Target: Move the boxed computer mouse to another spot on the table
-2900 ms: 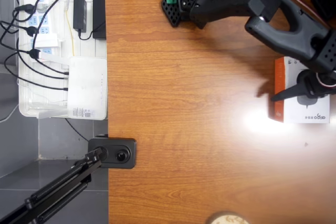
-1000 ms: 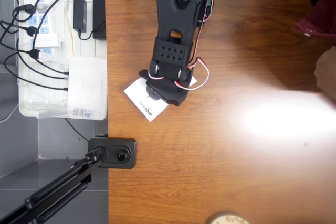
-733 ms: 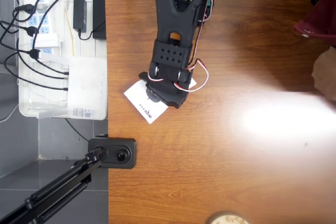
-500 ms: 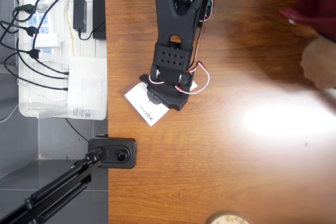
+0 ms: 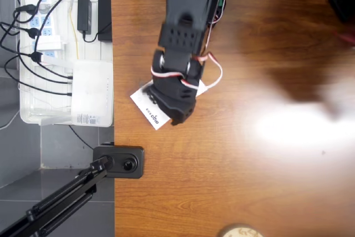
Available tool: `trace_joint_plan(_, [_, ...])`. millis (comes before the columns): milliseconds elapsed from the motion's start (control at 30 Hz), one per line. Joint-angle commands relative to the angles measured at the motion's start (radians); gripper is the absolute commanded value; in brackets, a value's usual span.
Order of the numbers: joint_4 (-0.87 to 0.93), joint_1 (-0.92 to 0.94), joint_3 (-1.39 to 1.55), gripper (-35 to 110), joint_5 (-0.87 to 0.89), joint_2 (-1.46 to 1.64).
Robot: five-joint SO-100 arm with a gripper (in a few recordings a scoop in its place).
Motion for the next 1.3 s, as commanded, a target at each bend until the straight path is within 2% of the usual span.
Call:
trace_joint_plan(0, [-0.235,-0.084,-0.04,0,-0.02,0.054])
trace_joint_plan(167, [-1.104,-0.16,0.055,0,-0.235,0.012])
trace_joint_plan(267, [-1.35,-0.172,0.086,0,-0.425,0.107])
trace_joint_plan(333, [-1.597,-0.173,0.17,0,-0.545,0.189])
trace_joint_plan(433, [-1.908,-0.153,0.238,0,-0.634,0.291])
trace_joint_plan(600, [-2.095,-0.098,0.43,0,-0.839,0.574])
trace_joint_plan(767, [-2.098,-0.106,0.575,0,-0.914,0.89])
trace_joint_plan(1267, [-2.556,-0.233,0.667,0,-0.928,0.9])
